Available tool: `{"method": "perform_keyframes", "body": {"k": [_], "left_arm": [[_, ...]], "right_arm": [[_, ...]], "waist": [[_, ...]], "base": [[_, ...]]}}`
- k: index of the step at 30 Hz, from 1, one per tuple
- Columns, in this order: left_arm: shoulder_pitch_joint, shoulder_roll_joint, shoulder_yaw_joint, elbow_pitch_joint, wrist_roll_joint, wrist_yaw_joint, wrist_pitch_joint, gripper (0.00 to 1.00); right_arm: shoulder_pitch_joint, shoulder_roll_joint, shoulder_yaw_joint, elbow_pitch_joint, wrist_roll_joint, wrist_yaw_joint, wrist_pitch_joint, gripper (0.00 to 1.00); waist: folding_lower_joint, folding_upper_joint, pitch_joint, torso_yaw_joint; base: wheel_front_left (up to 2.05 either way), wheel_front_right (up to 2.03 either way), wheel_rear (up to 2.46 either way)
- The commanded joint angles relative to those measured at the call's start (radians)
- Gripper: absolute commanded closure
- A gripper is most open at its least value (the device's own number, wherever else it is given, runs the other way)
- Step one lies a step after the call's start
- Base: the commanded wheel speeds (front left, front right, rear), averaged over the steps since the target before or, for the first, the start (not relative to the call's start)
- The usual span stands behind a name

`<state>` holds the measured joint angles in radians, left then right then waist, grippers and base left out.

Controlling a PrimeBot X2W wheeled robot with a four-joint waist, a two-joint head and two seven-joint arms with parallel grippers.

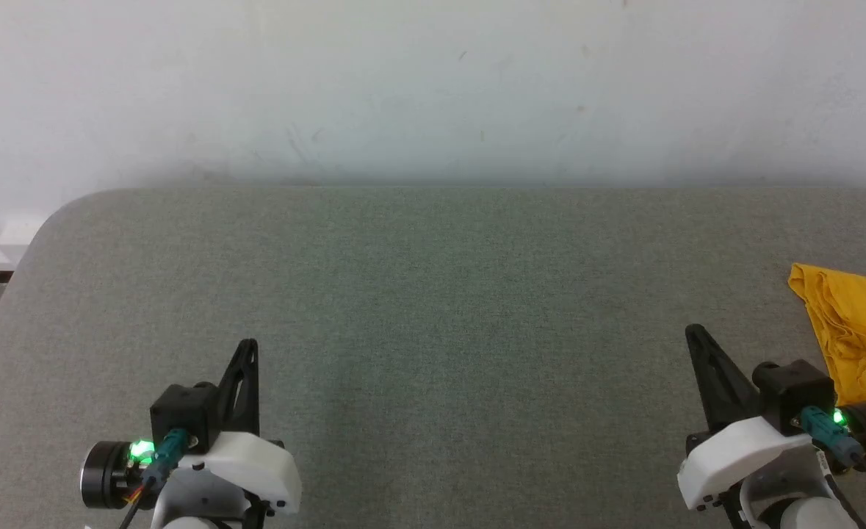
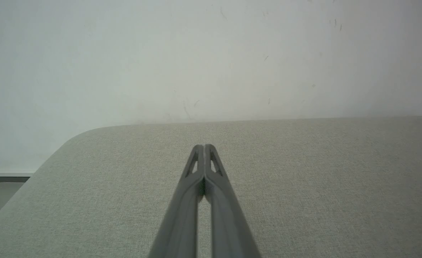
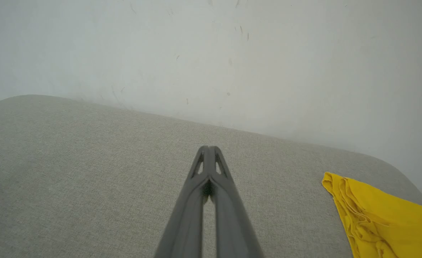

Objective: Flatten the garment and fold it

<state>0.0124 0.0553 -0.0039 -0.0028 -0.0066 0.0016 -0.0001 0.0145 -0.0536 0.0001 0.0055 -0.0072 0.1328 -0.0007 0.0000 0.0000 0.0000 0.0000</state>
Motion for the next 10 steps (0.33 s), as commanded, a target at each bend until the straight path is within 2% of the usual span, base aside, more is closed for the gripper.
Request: {"method": "perform_keyframes", "body": {"k": [1,10], "left_arm": [[-0.012,-0.005,0.004,0.003,0.007,-0.002,0.000,1.00],[-0.012,-0.005,0.004,0.003,0.007,-0.002,0.000,1.00]], "right_arm": [[-0.015,0.003,0.000,-0.005,0.007,-0.002,0.001,1.00],[-0.015,0.003,0.000,-0.005,0.007,-0.002,0.001,1.00]], "waist": [[0.0000,0.0000,0.000,0.000],[0.0000,0.0000,0.000,0.000]], "base": [[0.00,0.00,0.00],[0.00,0.00,0.00]]}}
